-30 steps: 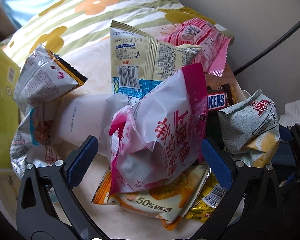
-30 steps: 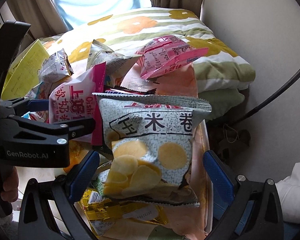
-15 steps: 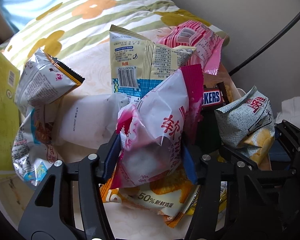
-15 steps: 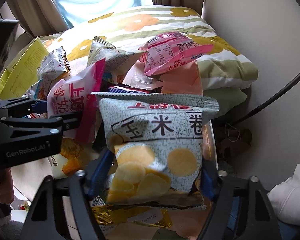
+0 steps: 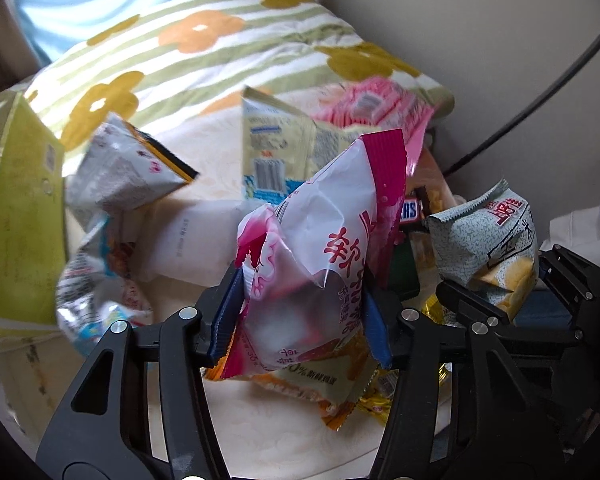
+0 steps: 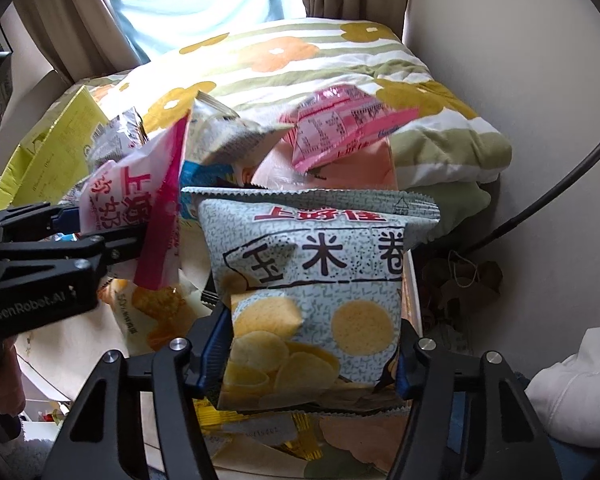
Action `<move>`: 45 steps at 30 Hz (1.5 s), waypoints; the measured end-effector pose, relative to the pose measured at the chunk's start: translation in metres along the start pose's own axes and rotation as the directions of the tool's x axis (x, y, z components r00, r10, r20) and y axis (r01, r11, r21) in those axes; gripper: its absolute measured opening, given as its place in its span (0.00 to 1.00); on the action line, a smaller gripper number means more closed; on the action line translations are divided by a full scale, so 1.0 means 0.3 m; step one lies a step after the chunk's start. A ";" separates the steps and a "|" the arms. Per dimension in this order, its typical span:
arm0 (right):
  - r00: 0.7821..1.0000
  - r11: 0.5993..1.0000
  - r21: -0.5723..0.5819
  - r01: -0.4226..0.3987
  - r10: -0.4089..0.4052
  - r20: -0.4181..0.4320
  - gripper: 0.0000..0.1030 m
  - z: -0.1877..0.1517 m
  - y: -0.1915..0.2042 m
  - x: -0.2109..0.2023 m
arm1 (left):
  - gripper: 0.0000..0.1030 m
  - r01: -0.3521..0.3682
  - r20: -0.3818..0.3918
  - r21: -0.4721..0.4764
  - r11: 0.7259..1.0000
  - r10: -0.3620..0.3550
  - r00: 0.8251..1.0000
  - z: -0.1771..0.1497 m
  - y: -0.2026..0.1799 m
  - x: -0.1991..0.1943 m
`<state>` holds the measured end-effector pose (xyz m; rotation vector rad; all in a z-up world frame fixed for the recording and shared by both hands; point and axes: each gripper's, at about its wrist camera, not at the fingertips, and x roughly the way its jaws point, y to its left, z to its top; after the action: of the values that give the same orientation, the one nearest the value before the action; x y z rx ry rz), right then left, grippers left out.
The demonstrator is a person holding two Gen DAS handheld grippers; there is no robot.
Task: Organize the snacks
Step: 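Carry both bags over the yellow box and release them inside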
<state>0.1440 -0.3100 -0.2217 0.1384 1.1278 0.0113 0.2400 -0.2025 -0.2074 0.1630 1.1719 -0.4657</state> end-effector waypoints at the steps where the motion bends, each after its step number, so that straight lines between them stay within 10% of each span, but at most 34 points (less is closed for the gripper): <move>1: 1.000 1.000 -0.007 -0.001 0.001 0.007 0.58 0.008 0.002 -0.014 | 0.49 0.000 0.012 -0.014 1.000 0.000 1.000 0.003 0.011 -0.025; 13: 0.992 0.991 -0.132 -0.022 0.039 0.122 0.58 0.193 0.164 -0.173 | 0.49 -0.034 0.186 -0.165 0.986 0.065 0.980 0.031 0.299 -0.339; 24: 0.966 0.968 -0.241 -0.070 0.126 0.227 0.58 0.414 0.624 -0.248 | 0.49 -0.064 0.265 -0.254 0.965 0.133 0.955 -0.009 0.795 -0.560; 36: 0.962 0.945 -0.275 -0.179 0.227 0.153 0.58 0.502 1.169 -0.039 | 0.49 -0.149 0.165 -0.342 0.928 0.215 0.962 -0.082 1.365 -0.515; 45: 0.971 0.943 -0.268 -0.197 0.225 0.077 0.58 0.528 1.330 0.115 | 0.49 -0.175 0.076 -0.357 0.917 0.215 0.974 -0.031 1.514 -0.347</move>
<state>0.3259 0.0717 -0.1398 0.0255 0.9905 0.3386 0.3971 0.2345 -0.1684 -0.0541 1.0948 -0.0837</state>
